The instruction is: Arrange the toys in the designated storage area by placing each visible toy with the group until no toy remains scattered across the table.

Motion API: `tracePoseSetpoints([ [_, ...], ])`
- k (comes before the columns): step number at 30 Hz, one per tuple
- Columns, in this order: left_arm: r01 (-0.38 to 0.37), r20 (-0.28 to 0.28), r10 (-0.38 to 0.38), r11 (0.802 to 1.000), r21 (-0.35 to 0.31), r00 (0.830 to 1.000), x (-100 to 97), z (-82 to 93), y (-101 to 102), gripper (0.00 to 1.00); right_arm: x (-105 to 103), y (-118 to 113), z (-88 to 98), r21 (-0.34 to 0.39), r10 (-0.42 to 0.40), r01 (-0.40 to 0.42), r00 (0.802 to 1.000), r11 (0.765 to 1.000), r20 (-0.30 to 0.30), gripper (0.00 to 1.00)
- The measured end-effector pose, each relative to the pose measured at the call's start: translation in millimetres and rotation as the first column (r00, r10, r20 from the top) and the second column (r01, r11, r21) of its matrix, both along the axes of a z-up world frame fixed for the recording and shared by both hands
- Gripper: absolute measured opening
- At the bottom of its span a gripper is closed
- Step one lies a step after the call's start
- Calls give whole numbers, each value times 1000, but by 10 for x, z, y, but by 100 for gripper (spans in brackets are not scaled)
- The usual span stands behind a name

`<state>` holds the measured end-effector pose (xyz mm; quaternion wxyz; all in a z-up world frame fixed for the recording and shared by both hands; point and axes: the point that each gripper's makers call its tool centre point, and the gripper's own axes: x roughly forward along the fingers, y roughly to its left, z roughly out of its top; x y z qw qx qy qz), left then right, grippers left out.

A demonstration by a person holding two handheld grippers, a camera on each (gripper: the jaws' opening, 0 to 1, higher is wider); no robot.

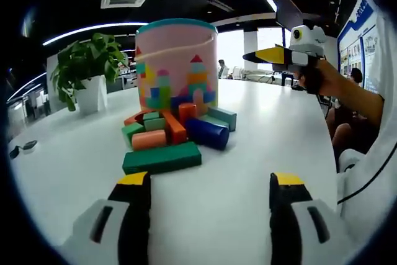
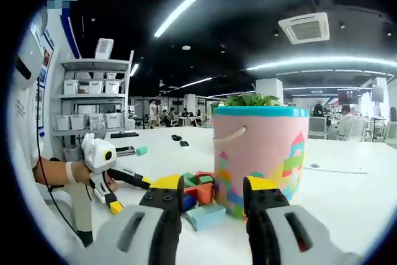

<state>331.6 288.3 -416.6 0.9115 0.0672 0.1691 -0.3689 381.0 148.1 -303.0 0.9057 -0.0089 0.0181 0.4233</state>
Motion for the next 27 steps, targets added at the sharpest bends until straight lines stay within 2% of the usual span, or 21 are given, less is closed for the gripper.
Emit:
tracePoseSetpoints([
  [9, 11, -1, -11, 1000, -7, 1000, -17, 0, -32, 80, -64, 75, -213, -5, -11, 11, 1000, 1000, -15, 43],
  [14, 13, 0, -13, 1000, -9, 1000, -16, 1, -33, 80, -32, 71, -383, 0, -41, 41, 999, 999, -11, 43],
  [20, 11, 1, -11, 1000, -10, 1000, -14, -1, -36, 80, -6, 17, -635, -11, -89, 88, 995, 996, -47, 42],
  [21, 13, 1, -13, 1000, -10, 1000, -16, -1, -39, 80, 0, -4, -673, -31, -103, 102, 993, 994, -50, 42],
  [22, 15, 3, -15, 1000, -9, 1000, -23, 2, -42, 80, 19, -18, -640, -50, -113, 112, 994, 992, -13, 42],
  [27, 10, 7, -10, 1000, -8, 1000, -12, 4, -37, 80, 24, 39, -641, -57, -117, 115, 993, 992, -18, 42],
])
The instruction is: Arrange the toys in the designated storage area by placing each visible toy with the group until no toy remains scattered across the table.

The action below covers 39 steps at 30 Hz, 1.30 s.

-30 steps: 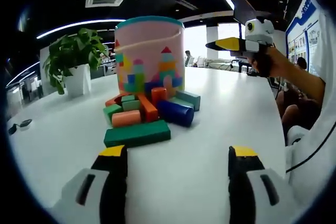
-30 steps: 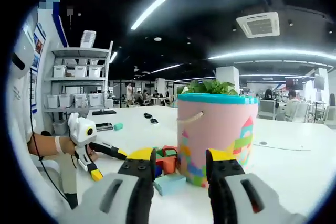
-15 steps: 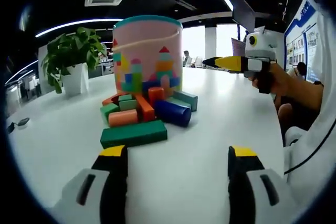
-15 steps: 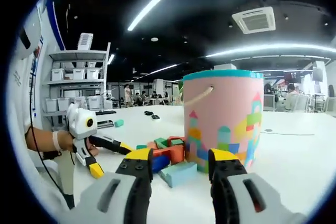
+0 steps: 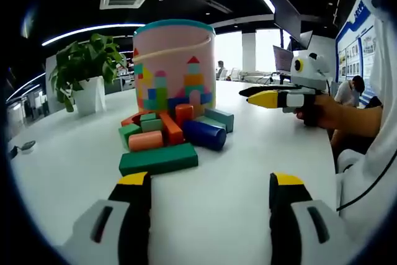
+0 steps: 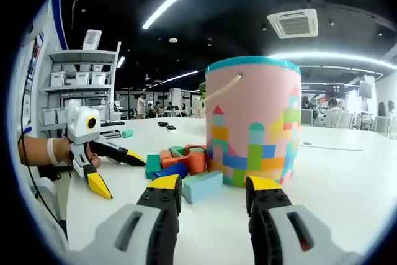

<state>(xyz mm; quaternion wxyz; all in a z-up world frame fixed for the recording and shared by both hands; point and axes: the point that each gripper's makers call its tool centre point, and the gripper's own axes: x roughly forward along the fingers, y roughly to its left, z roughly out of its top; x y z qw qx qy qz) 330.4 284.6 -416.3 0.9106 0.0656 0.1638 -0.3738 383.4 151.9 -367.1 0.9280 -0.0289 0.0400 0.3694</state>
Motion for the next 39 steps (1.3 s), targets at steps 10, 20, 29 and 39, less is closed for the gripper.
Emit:
tracePoseSetpoints([
  [10, 1, 0, -1, 1000, -1, 1000, 5, -2, -2, 80, 25, 231, -51, -31, -8, 8, 1000, 1000, -21, 38],
  [20, -2, 4, 2, 1000, 0, 1000, 12, -2, 0, 80, 194, 350, -199, -20, -69, 67, 989, 998, -131, 33],
  [29, -2, 4, 2, 1000, 0, 1000, 11, -5, 2, 80, 203, 284, -313, -70, -107, 97, 982, 993, -156, 29],
  [39, 0, 1, 0, 1000, -2, 1000, 8, -9, 0, 80, 212, 194, -347, -81, -125, 113, 978, 990, -168, 26],
])
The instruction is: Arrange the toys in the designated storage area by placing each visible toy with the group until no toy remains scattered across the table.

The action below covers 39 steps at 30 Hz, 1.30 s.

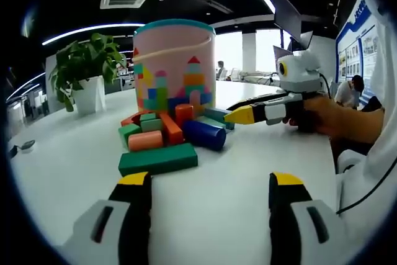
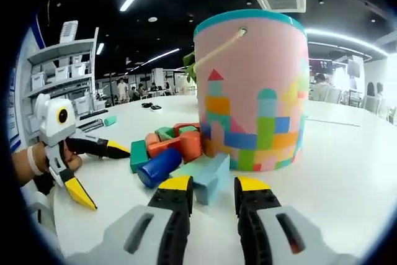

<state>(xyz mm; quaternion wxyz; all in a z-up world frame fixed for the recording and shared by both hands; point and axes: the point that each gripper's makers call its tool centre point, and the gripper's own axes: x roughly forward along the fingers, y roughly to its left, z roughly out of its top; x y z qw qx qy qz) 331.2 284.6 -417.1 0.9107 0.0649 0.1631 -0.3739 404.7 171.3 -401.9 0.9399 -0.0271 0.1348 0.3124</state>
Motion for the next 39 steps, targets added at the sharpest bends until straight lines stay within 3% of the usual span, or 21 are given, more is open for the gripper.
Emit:
tracePoseSetpoints([
  [39, 1, -4, -1, 1000, -4, 1000, 0, 1, -17, 79, 90, -58, -45, -49, -1, 2, 1000, 999, 16, 17],
])
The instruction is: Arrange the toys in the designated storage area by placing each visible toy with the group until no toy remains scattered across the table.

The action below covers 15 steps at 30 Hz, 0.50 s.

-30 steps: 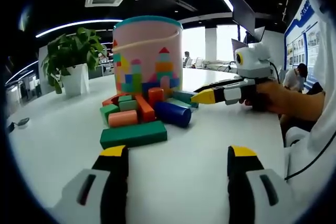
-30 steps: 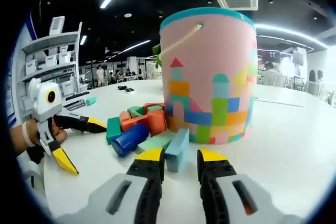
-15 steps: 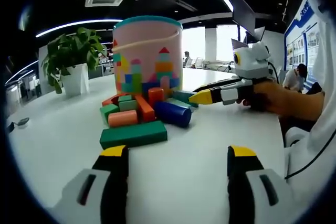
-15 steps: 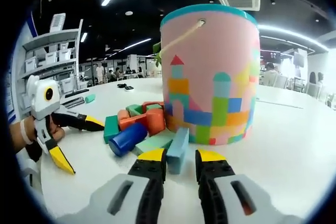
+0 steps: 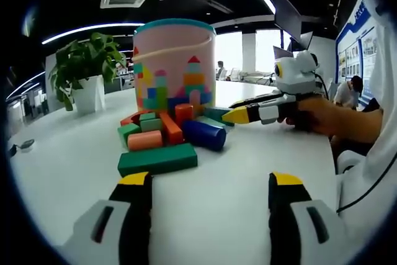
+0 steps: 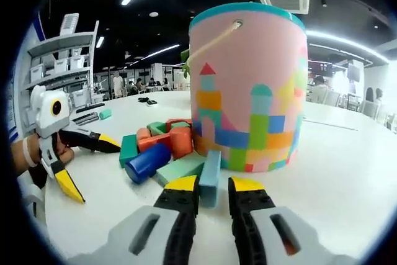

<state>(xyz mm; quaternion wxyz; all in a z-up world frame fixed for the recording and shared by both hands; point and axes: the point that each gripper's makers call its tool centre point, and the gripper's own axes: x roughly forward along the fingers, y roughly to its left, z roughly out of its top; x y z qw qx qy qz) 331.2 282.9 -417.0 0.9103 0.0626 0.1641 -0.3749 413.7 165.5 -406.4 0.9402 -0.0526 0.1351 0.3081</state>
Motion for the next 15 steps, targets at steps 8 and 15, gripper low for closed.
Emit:
tracePoseSetpoints([
  [8, -2, 0, 2, 1000, 0, 1000, 3, -1, 2, 79, -11, 4, -8, -15, 7, -6, 1000, 1000, 9, 13],
  [15, -2, 0, 2, 1000, 0, 1000, 5, -1, 4, 79, -16, 6, -11, -14, 8, -8, 1000, 1000, 10, 11],
])
